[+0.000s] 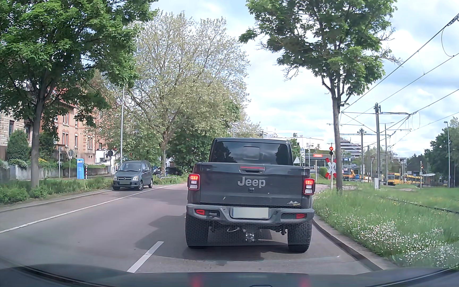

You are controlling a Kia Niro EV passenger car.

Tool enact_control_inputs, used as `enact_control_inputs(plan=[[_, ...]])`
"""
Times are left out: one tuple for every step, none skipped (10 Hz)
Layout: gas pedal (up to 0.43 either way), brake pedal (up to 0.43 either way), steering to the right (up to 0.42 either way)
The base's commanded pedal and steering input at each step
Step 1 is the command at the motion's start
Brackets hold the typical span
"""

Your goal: Follow the waypoints while adhering to traffic rules and regulations

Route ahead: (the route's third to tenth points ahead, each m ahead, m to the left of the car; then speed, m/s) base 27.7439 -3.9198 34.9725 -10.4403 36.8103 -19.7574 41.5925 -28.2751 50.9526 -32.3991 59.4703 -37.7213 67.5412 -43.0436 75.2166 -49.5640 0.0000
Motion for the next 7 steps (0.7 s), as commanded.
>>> enact_control_inputs(plan=[[0.000, 0.000, -0.012], [0.000, 0.000, -0.012], [0.000, 0.000, -0.012], [0.000, 0.000, -0.012], [0.000, 0.000, -0.012], [0.000, 0.000, -0.012], [0.000, 0.000, -0.012]])
